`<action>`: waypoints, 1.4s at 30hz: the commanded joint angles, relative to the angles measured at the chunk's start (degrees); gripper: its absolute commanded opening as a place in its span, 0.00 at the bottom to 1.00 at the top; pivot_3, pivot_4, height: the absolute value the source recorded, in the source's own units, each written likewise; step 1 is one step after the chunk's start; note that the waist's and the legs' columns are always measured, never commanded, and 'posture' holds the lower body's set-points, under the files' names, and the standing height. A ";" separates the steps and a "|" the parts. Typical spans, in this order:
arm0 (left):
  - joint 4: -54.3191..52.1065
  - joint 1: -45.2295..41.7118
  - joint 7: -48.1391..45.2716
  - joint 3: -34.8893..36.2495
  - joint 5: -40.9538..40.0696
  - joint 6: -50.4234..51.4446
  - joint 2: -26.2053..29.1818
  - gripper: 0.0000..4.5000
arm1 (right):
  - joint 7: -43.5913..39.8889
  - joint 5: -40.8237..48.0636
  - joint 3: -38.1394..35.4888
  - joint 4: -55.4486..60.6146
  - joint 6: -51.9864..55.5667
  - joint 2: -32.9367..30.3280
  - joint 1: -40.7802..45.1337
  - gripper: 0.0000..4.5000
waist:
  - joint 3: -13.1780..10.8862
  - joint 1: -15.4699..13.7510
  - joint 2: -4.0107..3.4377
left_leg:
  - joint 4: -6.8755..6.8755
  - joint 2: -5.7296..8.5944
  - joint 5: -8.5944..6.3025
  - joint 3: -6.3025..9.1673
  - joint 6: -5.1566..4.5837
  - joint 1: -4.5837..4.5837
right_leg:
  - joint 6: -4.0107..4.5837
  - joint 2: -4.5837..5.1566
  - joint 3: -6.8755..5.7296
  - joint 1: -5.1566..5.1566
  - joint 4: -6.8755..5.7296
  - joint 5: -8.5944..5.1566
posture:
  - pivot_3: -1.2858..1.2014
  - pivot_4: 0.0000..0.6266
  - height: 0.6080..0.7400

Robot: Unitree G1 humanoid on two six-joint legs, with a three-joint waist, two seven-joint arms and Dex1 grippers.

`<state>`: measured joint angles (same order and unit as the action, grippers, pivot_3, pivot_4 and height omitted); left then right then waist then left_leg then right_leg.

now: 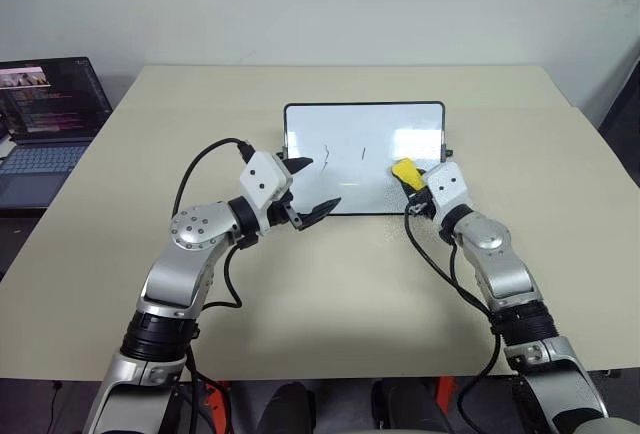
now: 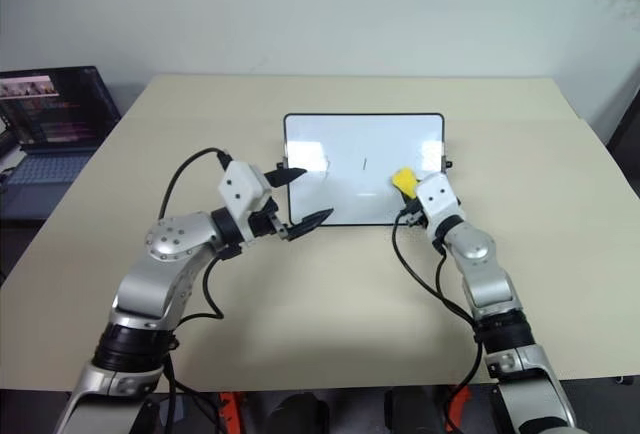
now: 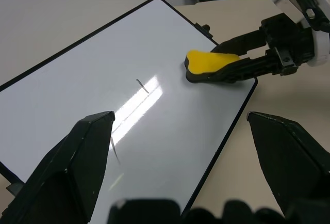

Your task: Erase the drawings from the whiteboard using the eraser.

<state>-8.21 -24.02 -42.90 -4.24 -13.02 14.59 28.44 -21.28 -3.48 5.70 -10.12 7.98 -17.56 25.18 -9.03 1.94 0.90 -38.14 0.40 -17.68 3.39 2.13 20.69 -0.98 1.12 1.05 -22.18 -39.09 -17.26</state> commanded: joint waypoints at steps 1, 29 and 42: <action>-1.59 -0.44 0.44 1.26 -0.30 -0.47 0.21 1.00 | -0.72 -0.37 0.12 2.27 2.70 -0.93 -2.23 0.30 | 0.00 -0.04 0.00 | 0.00 0.00 0.00 0.00 0.00 0.00 | 0.00 0.00 0.01 0.00 0.00 0.00 | 0.52 0.24 1.00; -3.35 0.60 0.23 1.33 -1.20 0.52 0.29 1.00 | -1.44 12.79 -7.32 28.73 32.23 -2.47 -1.91 0.30 | -0.03 -0.27 -0.02 | 0.07 0.02 0.00 0.09 0.00 0.16 | 0.00 0.01 -0.05 -0.10 0.12 -0.01 | 0.52 0.24 1.00; -3.62 0.74 -0.30 1.06 -1.31 0.67 0.25 1.00 | -0.29 11.76 -6.94 26.40 29.84 -2.74 -1.84 0.30 | -0.03 -0.25 -0.02 | 0.07 0.03 0.00 0.08 0.00 0.16 | -0.01 0.01 -0.05 -0.10 0.12 -0.01 | 0.52 0.24 1.00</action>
<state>-8.93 -23.10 -43.20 -4.24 -13.54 15.70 28.43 -21.93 8.12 -0.20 15.32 39.41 -19.82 22.81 -9.07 1.69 0.88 -38.07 0.42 -17.68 3.48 2.12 20.85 -0.99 1.12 1.00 -22.28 -38.97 -17.27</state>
